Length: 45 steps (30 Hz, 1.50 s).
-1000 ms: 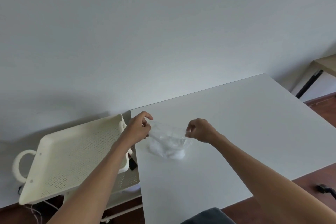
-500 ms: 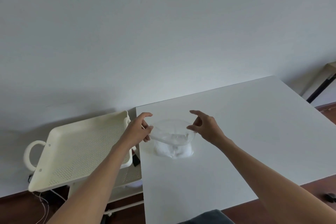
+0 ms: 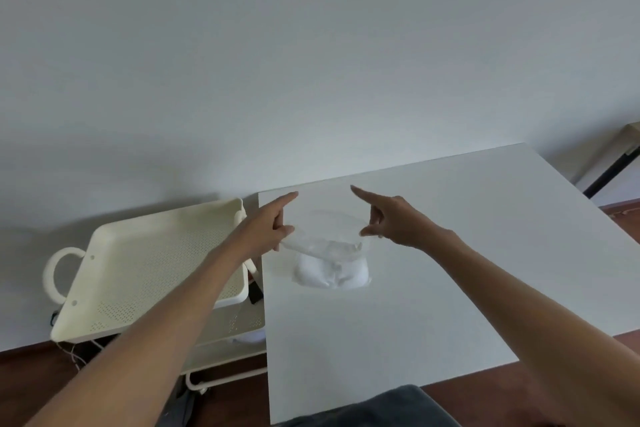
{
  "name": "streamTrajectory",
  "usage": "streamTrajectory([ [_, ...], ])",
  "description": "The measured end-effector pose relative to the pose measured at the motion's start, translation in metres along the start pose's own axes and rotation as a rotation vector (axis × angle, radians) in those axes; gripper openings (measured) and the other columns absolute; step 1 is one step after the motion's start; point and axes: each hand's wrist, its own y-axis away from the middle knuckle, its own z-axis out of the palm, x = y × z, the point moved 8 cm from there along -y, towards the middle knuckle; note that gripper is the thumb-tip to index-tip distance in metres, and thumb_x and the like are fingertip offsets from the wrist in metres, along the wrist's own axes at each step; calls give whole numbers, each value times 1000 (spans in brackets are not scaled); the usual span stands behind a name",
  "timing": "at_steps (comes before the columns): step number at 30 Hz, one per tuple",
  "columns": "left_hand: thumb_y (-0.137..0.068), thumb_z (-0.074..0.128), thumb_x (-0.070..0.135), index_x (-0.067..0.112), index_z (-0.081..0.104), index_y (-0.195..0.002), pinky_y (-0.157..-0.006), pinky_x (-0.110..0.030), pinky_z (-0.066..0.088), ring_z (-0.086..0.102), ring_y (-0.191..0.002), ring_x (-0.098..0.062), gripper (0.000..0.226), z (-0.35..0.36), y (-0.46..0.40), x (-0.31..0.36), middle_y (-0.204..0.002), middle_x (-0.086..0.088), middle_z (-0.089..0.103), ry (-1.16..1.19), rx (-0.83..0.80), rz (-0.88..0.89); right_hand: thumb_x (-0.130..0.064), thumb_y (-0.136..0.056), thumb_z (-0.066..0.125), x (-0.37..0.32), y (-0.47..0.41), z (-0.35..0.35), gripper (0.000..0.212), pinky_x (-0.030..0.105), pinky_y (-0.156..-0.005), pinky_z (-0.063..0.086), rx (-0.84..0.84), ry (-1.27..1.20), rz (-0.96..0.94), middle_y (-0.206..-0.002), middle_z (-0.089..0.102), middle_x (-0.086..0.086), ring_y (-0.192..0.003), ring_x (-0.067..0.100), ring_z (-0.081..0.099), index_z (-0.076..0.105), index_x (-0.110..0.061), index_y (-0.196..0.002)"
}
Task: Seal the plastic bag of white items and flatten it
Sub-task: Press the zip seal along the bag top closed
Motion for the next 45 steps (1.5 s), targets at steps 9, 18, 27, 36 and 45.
streamTrajectory([
  [9,-97,67,16,35,39,-154,-60,-15,45,65,-56,-10,66,-28,-12,20,-69,7,49,-79,-28,-13,-16,-85,85,0,-2,-28,95,10,-59,47,-4,38,-10,-71,62,-8,-60,7,58,32,-43,-159],
  [18,-95,69,16,34,43,-151,-64,-23,46,63,-51,-6,64,-24,-17,19,-70,5,51,-105,-52,-53,-16,-85,85,-1,-7,-49,92,12,-63,50,61,46,19,-77,63,-4,-63,5,58,36,-43,-157],
  [27,-90,77,17,36,56,-138,-75,-48,59,59,-66,-11,56,-8,-12,7,-83,0,55,-99,-272,-102,-25,-82,87,10,-9,-30,84,13,-62,43,-147,164,92,-62,68,-10,-57,-6,62,45,-32,-154],
  [36,-80,81,54,48,53,-138,-62,-35,58,75,-70,-20,65,-9,0,-15,-105,13,71,333,-116,-126,-25,-85,85,32,-11,-27,64,19,-56,53,26,-126,118,-90,77,-4,-64,11,72,57,-27,-143],
  [45,-73,90,34,30,72,-116,-62,-23,53,66,-66,-3,47,5,15,-35,-88,14,75,503,34,-152,-41,-93,74,48,-5,-26,30,30,-70,57,170,-414,133,-95,81,-3,-77,15,76,76,-23,-117],
])
